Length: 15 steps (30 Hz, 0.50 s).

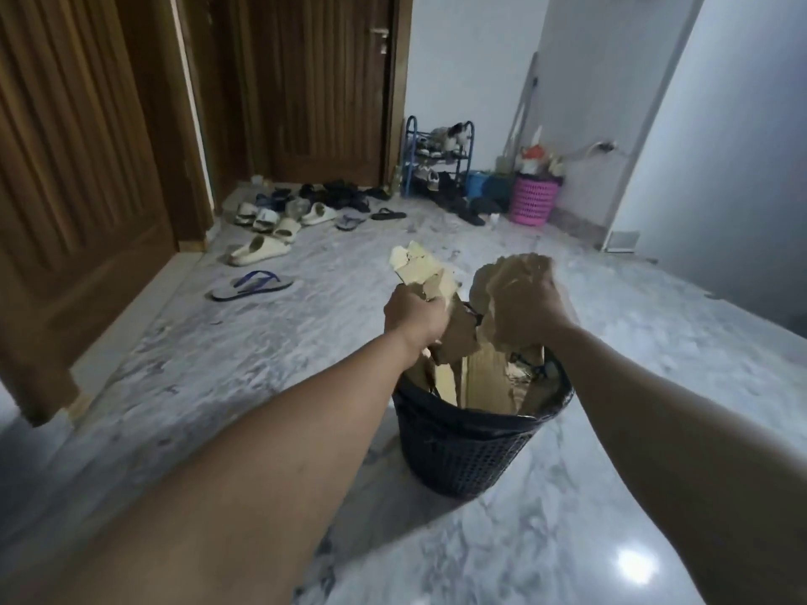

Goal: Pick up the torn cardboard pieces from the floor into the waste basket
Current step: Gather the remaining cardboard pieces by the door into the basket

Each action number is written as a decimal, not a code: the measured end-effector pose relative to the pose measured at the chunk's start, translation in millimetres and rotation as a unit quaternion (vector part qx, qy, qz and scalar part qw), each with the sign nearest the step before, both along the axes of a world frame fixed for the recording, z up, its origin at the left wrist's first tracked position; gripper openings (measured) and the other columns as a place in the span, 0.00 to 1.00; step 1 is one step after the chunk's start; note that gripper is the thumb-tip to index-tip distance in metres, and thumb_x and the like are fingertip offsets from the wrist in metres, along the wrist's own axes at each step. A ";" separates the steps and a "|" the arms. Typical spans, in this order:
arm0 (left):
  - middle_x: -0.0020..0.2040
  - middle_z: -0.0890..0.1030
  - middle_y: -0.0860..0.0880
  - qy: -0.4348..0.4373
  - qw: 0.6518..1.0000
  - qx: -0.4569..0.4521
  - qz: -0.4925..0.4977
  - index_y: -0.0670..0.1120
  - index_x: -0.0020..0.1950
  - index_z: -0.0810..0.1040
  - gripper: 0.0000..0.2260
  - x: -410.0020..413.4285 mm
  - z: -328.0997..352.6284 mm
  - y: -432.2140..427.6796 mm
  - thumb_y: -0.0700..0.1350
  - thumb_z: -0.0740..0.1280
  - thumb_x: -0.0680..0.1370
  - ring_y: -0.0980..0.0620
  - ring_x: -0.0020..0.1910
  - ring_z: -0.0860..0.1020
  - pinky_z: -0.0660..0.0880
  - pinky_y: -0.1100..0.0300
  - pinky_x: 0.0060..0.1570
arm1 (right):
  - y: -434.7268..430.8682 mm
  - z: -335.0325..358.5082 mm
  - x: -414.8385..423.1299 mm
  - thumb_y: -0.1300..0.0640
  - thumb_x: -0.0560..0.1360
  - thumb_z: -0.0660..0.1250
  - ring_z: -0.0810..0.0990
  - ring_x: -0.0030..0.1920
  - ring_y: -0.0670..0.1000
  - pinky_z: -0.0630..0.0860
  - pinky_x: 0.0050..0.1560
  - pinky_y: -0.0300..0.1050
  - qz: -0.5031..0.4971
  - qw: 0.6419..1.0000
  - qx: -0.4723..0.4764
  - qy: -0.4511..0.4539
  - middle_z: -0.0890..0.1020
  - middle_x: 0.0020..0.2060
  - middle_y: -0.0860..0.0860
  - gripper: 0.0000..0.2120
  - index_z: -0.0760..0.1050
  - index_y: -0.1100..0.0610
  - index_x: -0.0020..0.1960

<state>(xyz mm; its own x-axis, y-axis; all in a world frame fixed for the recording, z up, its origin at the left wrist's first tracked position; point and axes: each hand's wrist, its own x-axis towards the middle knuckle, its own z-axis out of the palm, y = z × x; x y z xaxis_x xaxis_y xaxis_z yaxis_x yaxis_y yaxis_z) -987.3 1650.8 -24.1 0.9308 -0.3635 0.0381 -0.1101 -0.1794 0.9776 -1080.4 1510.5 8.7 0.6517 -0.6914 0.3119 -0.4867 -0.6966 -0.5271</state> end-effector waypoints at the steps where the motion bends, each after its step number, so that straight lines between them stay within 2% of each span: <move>1: 0.57 0.80 0.48 0.012 1.000 0.013 -0.010 0.48 0.64 0.74 0.19 2.4 -6.5 -8.5 0.51 0.67 0.74 0.46 0.53 0.79 0.77 0.61 0.44 | -4.4 -5.5 0.6 0.58 0.78 0.62 0.81 0.53 0.59 0.77 0.49 0.51 0.010 1.000 0.000 -0.025 0.79 0.55 0.54 0.17 0.63 0.54 0.66; 2: 0.61 0.78 0.47 0.021 0.998 0.051 -0.021 0.49 0.69 0.68 0.26 5.8 -14.1 -15.6 0.54 0.67 0.73 0.45 0.56 0.78 0.77 0.56 0.52 | -6.1 -9.3 -0.2 0.57 0.77 0.61 0.83 0.45 0.56 0.78 0.42 0.50 0.020 0.999 0.013 -0.049 0.81 0.49 0.50 0.13 0.65 0.50 0.61; 3: 0.66 0.74 0.45 0.001 0.991 0.130 -0.032 0.48 0.75 0.58 0.36 8.8 -22.4 -20.0 0.57 0.68 0.72 0.43 0.61 0.75 0.74 0.51 0.59 | -9.2 -13.3 0.8 0.57 0.76 0.60 0.83 0.40 0.54 0.79 0.38 0.49 0.029 0.996 0.039 -0.074 0.82 0.43 0.47 0.11 0.67 0.48 0.57; 4: 0.72 0.66 0.42 -0.054 0.970 0.232 -0.035 0.48 0.79 0.46 0.45 11.8 -31.6 -22.8 0.60 0.68 0.71 0.40 0.67 0.69 0.68 0.47 0.66 | -14.3 -18.2 1.7 0.56 0.75 0.60 0.83 0.40 0.54 0.80 0.38 0.50 0.032 0.997 0.053 -0.055 0.82 0.43 0.46 0.10 0.70 0.49 0.56; 5: 0.77 0.57 0.43 -0.128 0.938 0.319 -0.034 0.49 0.79 0.37 0.50 13.4 -40.6 -23.3 0.62 0.68 0.71 0.38 0.72 0.62 0.61 0.44 0.71 | -20.6 -27.4 4.3 0.57 0.76 0.60 0.84 0.46 0.57 0.80 0.44 0.51 0.031 0.998 0.063 0.000 0.83 0.47 0.50 0.11 0.72 0.52 0.58; 6: 0.79 0.49 0.45 -0.196 0.906 0.374 -0.040 0.50 0.78 0.33 0.52 14.9 -49.1 -21.5 0.63 0.68 0.72 0.37 0.75 0.56 0.56 0.42 0.73 | -26.1 -38.7 4.8 0.56 0.78 0.61 0.81 0.54 0.60 0.79 0.52 0.52 0.024 0.994 0.074 0.081 0.81 0.54 0.55 0.15 0.70 0.57 0.64; 7: 0.80 0.46 0.44 -0.232 0.881 0.407 -0.061 0.49 0.78 0.32 0.52 15.4 -55.2 -19.6 0.63 0.68 0.72 0.36 0.76 0.51 0.53 0.42 0.74 | -34.5 -52.7 6.6 0.55 0.78 0.61 0.77 0.60 0.63 0.76 0.58 0.55 0.006 0.985 0.082 0.149 0.77 0.60 0.60 0.22 0.64 0.59 0.69; 8: 0.80 0.47 0.43 -0.236 0.862 0.439 -0.097 0.49 0.79 0.36 0.50 19.7 -63.4 -21.7 0.63 0.67 0.72 0.35 0.76 0.49 0.53 0.43 0.74 | -43.9 -67.3 8.4 0.54 0.77 0.62 0.75 0.63 0.64 0.74 0.62 0.58 -0.011 0.977 0.099 0.191 0.74 0.63 0.62 0.28 0.57 0.58 0.73; 10: 0.77 0.59 0.42 -0.215 0.807 0.517 -0.188 0.48 0.79 0.54 0.41 27.1 -73.8 -30.0 0.65 0.63 0.72 0.34 0.75 0.53 0.58 0.43 0.73 | -60.1 -92.1 14.0 0.50 0.75 0.63 0.72 0.66 0.65 0.72 0.64 0.61 -0.016 0.964 0.139 0.227 0.71 0.68 0.62 0.37 0.48 0.52 0.78; 11: 0.74 0.67 0.43 -0.200 0.777 0.552 -0.225 0.48 0.74 0.63 0.36 31.1 -78.6 -37.5 0.65 0.63 0.72 0.35 0.73 0.59 0.61 0.43 0.71 | -65.5 -99.5 16.6 0.47 0.75 0.64 0.72 0.67 0.64 0.72 0.66 0.60 0.000 0.958 0.148 0.246 0.70 0.70 0.61 0.38 0.48 0.50 0.79; 12: 0.70 0.72 0.44 -0.187 0.752 0.579 -0.255 0.48 0.71 0.68 0.33 33.7 -82.6 -45.1 0.65 0.63 0.71 0.37 0.70 0.65 0.63 0.44 0.69 | -71.3 -107.5 19.9 0.44 0.75 0.65 0.71 0.68 0.62 0.70 0.67 0.58 0.021 0.951 0.150 0.270 0.70 0.71 0.59 0.37 0.53 0.50 0.79; 13: 0.68 0.74 0.45 -0.170 0.728 0.603 -0.279 0.48 0.69 0.70 0.33 34.4 -85.8 -52.6 0.65 0.63 0.71 0.38 0.68 0.68 0.63 0.45 0.69 | -73.1 -112.5 21.6 0.43 0.76 0.65 0.72 0.68 0.60 0.69 0.68 0.55 0.045 0.943 0.148 0.294 0.71 0.70 0.57 0.33 0.59 0.50 0.76; 15: 0.69 0.72 0.47 -0.136 0.690 0.642 -0.304 0.49 0.72 0.68 0.35 36.2 -93.3 -63.3 0.66 0.65 0.70 0.39 0.68 0.69 0.65 0.46 0.68 | -72.2 -120.5 24.0 0.44 0.79 0.62 0.70 0.70 0.57 0.65 0.71 0.52 0.087 0.925 0.129 0.346 0.71 0.71 0.55 0.27 0.62 0.51 0.74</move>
<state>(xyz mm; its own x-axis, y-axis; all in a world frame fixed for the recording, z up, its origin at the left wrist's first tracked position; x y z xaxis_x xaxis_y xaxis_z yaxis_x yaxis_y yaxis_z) -951.1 1587.6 -117.4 0.6137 -0.5804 -0.5353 -0.6948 -0.7190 -0.0169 -1056.3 1438.3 -111.8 0.7416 -0.5513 -0.3823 -0.6628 -0.6902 -0.2903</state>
